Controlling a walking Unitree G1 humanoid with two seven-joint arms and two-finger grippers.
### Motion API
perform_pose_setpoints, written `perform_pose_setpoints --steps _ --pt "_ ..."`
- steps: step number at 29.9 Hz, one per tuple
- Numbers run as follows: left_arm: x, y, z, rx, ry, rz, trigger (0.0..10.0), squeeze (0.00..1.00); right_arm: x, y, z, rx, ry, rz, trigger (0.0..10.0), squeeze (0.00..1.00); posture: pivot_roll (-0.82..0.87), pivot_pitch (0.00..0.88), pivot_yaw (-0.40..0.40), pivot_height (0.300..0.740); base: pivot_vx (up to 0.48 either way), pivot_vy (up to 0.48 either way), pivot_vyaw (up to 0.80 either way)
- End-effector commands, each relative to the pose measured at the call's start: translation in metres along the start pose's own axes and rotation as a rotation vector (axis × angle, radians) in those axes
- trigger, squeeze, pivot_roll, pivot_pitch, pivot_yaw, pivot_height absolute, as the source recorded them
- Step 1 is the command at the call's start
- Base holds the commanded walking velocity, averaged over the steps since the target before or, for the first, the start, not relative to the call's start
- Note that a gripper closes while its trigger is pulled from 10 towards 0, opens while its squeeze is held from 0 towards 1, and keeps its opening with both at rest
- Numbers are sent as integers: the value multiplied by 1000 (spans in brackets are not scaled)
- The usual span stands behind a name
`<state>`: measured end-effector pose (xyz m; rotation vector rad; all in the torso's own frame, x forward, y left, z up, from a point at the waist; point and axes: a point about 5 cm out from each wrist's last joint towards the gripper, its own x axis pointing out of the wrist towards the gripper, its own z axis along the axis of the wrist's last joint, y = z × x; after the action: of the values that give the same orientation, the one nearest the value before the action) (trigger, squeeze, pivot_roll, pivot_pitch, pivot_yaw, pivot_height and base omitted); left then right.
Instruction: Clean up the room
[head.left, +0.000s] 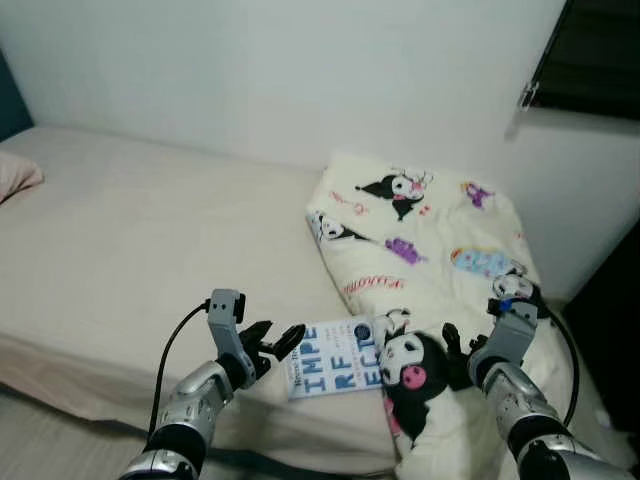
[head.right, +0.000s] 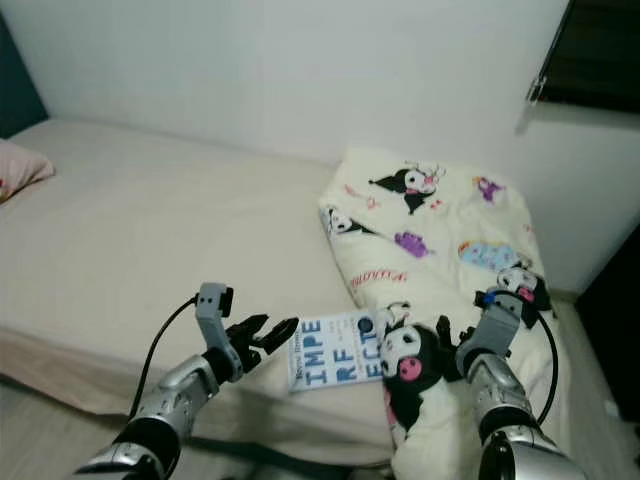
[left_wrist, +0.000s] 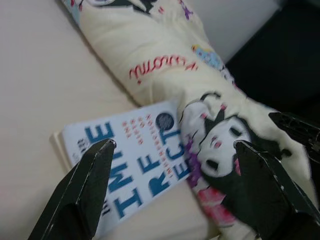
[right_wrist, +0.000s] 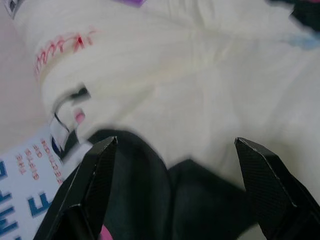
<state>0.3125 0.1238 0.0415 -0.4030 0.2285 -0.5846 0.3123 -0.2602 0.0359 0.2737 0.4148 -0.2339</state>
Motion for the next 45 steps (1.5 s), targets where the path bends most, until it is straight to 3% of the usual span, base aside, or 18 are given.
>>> perform_pose_setpoints --steps 1,9,19,21,26,30,37,43,45 --pt "1 -2 -1 22 7 -7 10000 0 1 3 1 12 -13 5 10000 0 -51 0 -47 595 0 0 0" --pt "1 0 -3 79 36 44 10000 0 1 5 5 20 -31 21 10000 0 -55 0 -36 570 0 0 0" --pt "11 -9 -7 115 75 67 10000 0 3 10 12 28 -62 39 10000 0 -55 0 -22 530 0 0 0" --pt "12 -8 -14 108 115 139 10000 0 3 13 14 30 -78 49 10000 0 -58 0 -10 515 0 0 0" --pt "11 -5 -16 119 133 195 10000 0 4 15 15 33 -89 55 10000 0 -62 0 -4 495 0 0 0" --pt "1 4 -26 132 180 278 10000 0 2 16 19 35 -130 75 10000 0 -76 47 19 475 0 0 0" --pt "-4 6 -31 62 171 293 10000 0 -1 14 22 33 -175 92 10000 0 -103 131 44 455 0 0 0" --pt "3 -2 -29 -40 130 231 10000 0 -6 15 24 15 -214 114 10000 0 -128 199 46 440 0 0 0" --pt "3 -2 -29 -40 130 231 10000 0 -6 15 24 15 -214 114 10000 0 -128 199 46 440 0 0 0"
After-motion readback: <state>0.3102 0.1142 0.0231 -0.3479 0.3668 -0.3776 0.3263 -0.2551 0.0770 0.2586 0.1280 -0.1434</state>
